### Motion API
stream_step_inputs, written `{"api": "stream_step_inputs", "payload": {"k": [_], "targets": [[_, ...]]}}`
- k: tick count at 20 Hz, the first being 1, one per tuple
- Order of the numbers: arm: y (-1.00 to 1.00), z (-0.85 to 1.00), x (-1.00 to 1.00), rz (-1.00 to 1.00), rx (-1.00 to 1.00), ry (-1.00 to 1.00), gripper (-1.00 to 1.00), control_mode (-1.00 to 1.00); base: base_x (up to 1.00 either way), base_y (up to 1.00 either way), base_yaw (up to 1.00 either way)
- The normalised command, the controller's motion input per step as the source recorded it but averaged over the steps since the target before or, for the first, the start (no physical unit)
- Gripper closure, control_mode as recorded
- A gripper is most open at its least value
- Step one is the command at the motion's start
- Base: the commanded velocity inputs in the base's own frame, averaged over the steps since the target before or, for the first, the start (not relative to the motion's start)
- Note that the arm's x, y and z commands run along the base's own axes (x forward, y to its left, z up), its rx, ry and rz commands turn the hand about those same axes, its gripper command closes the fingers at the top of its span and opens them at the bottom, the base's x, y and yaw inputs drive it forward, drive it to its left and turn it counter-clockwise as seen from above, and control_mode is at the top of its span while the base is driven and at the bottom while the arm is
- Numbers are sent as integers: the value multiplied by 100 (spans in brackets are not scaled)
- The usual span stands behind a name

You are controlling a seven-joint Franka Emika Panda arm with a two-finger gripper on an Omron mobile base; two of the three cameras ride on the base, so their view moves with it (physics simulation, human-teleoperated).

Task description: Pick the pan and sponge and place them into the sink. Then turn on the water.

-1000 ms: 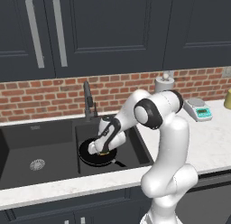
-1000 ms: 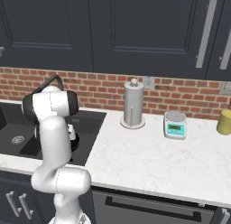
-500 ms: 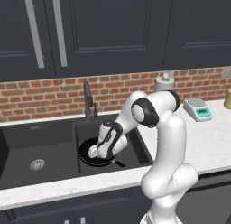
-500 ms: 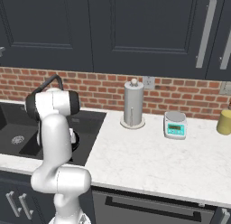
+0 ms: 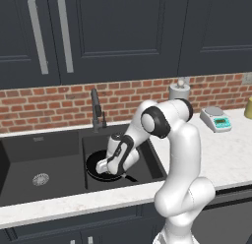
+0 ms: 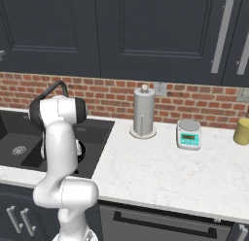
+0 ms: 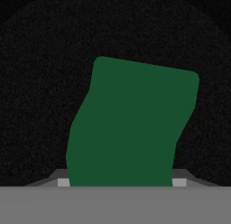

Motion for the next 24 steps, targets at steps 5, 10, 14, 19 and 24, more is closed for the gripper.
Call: {"api": "stream_step_inputs", "payload": {"k": [5,10,14,19,24], "targets": [[10,-8,13,0,0,0,100,-100,0,0,0],[9,-2,14,0,0,0,100,-100,0,0,0],[8,-2,11,0,0,0,-100,-100,0,0,0],[3,-2,2,0,0,0,-100,-100,0,0,0],[0,0,0,0,0,0,-100,-100,0,0,0]]}}
